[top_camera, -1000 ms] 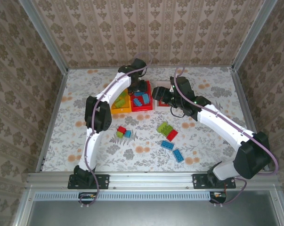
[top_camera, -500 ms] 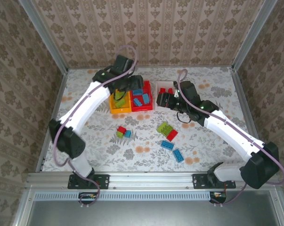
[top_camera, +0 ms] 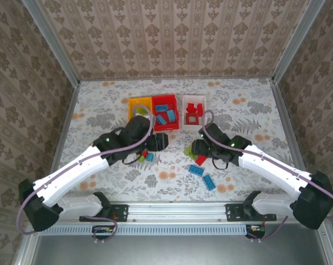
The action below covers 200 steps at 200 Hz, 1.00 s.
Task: Sort the legos into containers by color
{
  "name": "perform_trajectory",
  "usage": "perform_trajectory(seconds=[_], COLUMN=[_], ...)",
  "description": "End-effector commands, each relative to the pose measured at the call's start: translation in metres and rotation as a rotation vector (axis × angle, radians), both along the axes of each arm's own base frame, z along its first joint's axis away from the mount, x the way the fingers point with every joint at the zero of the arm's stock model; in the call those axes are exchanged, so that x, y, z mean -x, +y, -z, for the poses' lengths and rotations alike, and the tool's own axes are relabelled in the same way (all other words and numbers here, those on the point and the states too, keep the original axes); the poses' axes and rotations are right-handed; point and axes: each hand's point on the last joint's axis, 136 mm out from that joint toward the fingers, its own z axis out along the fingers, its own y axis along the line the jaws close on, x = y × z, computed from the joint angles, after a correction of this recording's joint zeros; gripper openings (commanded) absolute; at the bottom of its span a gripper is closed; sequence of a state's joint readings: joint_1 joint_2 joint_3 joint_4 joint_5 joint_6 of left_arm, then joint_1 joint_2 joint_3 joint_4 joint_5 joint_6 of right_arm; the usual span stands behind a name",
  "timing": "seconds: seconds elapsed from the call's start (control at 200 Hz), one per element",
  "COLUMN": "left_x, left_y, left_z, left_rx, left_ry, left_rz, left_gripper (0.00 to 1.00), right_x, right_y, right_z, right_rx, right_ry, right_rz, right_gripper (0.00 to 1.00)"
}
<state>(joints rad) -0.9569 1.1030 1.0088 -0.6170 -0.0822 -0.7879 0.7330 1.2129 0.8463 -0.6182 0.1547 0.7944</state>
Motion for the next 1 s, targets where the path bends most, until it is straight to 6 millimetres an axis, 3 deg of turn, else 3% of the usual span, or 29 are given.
perform_trajectory(seconds=[0.0, 0.125, 0.355, 0.8, 0.995], left_x=[0.006, 0.017, 0.021, 0.02, 0.02], left_y=[0.0, -0.002, -0.008, -0.014, -0.019], left_z=[0.007, 0.017, 0.015, 0.013, 0.014], left_rx=[0.039, 0.016, 0.013, 0.0, 0.006], left_ry=[-0.01, -0.003, -0.017, -0.026, -0.024], left_rz=[-0.065, -0.057, -0.042, -0.027, -0.019], left_gripper=[0.66, 0.66, 0.66, 0.66, 0.66], right_x=[0.009, 0.007, 0.001, -0.008, -0.015], right_y=[0.002, 0.012, 0.003, -0.016, -0.025], right_z=[0.026, 0.045, 0.077, 0.102, 0.102], right_rx=[0.017, 0.001, 0.045, 0.096, 0.109], right_ry=[0.05, 0.084, 0.131, 0.187, 0.162], right_rz=[0.036, 0.04, 0.107, 0.2, 0.228], right_gripper=[0.72, 0.72, 0.73, 0.66, 0.55])
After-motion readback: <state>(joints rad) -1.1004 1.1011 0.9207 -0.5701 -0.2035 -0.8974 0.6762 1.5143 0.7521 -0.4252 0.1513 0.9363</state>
